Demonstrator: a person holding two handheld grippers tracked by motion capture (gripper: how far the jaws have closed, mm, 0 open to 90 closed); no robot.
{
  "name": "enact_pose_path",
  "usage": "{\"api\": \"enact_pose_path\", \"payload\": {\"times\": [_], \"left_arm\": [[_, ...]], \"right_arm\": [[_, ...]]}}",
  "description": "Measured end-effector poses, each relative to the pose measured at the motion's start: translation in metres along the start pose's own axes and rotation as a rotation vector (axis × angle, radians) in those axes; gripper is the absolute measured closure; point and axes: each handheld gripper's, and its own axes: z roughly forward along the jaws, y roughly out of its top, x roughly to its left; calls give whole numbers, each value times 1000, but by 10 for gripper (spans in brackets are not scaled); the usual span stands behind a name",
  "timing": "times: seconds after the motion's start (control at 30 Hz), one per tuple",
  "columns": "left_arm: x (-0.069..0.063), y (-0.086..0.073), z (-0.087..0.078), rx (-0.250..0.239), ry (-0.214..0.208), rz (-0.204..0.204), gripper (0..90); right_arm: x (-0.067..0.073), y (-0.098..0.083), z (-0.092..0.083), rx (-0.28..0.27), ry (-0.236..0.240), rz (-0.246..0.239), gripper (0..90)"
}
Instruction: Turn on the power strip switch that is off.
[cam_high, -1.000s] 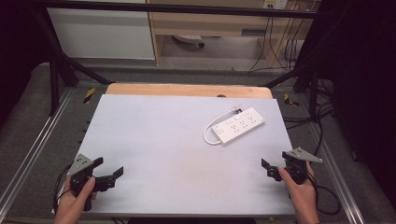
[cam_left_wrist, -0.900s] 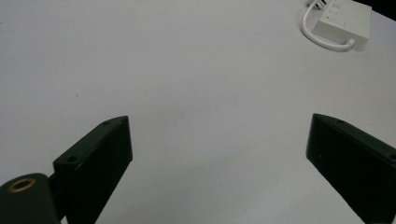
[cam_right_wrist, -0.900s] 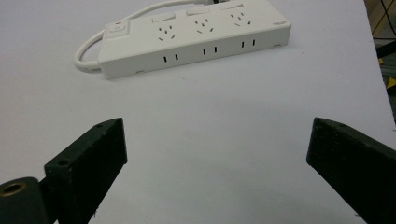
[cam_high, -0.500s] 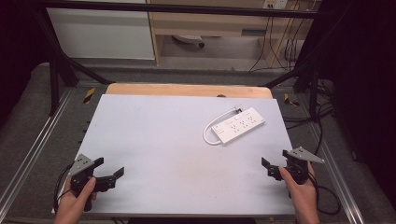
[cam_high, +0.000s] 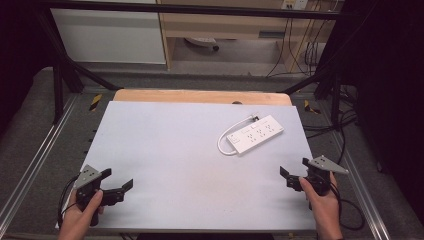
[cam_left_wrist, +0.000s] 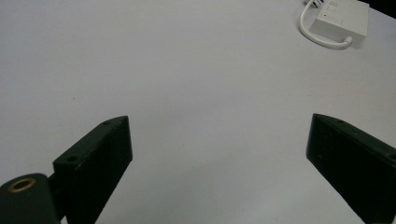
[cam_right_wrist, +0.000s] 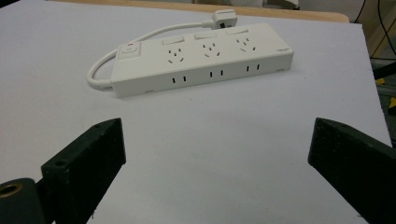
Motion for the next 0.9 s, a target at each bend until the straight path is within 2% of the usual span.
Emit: {"api": "enact_pose_path", "payload": {"times": [0.33,0.63,0.9], "left_arm": [[0,0,0,3,2,2,69],[0,-1,0,4,1,-2,69],[0,-1,-1,3,4,-4,70]], "right_arm": [[-2,3,4,-4,5,-4,42],[-10,14,9,-23,-3,22,37],[-7,21,14,-24,13,3,32]]}}
